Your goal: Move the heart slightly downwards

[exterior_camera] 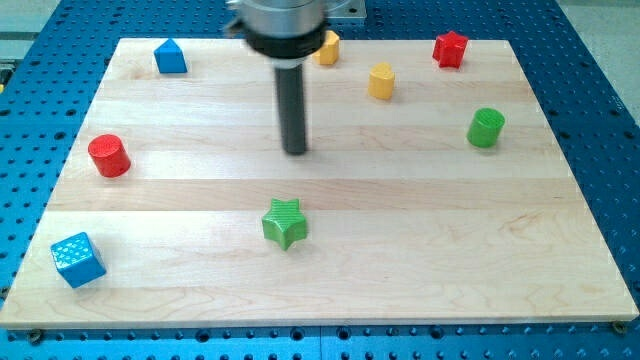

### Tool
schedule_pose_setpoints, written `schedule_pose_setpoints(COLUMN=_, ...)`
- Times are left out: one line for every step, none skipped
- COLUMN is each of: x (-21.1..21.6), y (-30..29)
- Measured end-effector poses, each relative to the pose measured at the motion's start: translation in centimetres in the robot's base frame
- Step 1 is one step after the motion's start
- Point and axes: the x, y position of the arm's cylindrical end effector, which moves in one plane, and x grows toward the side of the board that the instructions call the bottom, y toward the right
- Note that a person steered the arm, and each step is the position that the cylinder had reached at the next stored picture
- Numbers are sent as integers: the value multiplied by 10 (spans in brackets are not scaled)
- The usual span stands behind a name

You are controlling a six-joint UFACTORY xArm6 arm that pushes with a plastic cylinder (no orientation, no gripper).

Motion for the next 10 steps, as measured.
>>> schedule_pose_setpoints(x=-30, y=65)
schedule_pose_setpoints(x=-58, y=123)
schedule_pose_setpoints(x=-91, y=177)
schedule_pose_setpoints(x=-114, y=184)
schedule_pose_setpoints(x=-125, y=181)
schedule_pose_setpoints(x=-125, y=167)
schedule_pose_setpoints(x=-125, y=138)
schedule_pose_setpoints(x=-124, y=103)
schedule_pose_setpoints(x=-84, y=86)
schedule_pose_setpoints(x=-29, y=80)
